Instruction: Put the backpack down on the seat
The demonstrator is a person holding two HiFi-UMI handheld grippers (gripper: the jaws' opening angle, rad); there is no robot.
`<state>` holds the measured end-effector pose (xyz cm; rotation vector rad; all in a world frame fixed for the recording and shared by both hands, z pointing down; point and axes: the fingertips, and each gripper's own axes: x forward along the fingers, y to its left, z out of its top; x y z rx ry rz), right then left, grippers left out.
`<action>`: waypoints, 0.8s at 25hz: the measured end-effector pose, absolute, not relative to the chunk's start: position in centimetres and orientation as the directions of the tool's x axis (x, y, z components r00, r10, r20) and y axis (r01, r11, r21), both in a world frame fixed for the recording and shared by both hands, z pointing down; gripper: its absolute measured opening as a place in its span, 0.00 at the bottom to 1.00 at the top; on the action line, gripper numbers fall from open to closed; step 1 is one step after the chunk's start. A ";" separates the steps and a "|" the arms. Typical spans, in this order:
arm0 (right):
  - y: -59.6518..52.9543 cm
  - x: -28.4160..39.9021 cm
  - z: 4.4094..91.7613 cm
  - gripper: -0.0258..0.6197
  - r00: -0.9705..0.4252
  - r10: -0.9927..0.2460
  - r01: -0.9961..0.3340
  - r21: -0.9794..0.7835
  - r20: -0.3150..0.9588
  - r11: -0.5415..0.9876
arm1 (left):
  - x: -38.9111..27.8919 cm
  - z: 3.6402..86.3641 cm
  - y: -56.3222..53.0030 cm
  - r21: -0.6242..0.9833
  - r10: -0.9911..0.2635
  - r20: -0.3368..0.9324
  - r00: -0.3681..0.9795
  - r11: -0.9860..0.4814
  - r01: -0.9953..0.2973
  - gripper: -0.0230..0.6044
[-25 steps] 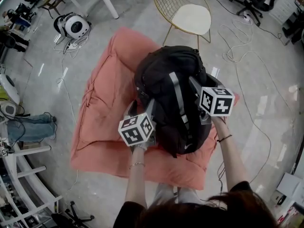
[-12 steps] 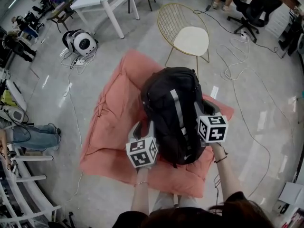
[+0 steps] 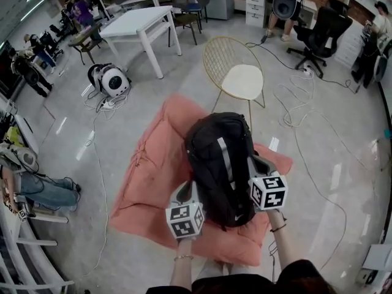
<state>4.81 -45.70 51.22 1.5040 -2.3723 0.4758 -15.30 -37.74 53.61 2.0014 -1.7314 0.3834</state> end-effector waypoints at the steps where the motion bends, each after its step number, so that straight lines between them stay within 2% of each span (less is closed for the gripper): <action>1: -45.1 4.8 50.6 0.07 -0.419 -0.814 -0.906 -0.124 0.402 0.405 | -15.3 53.0 -37.3 0.160 -0.857 0.486 0.172 -0.106 -0.981 0.10; 7: -41.8 5.3 46.9 0.06 -0.456 -0.831 -0.890 -0.154 0.319 0.429 | -14.4 48.5 -35.6 0.140 -0.887 0.398 0.233 -0.193 -0.971 0.06; 20: -33.5 7.3 38.5 0.06 -0.525 -0.843 -0.849 -0.155 0.121 0.506 | -14.2 40.5 -29.2 0.076 -0.919 0.219 0.329 -0.320 -0.944 0.06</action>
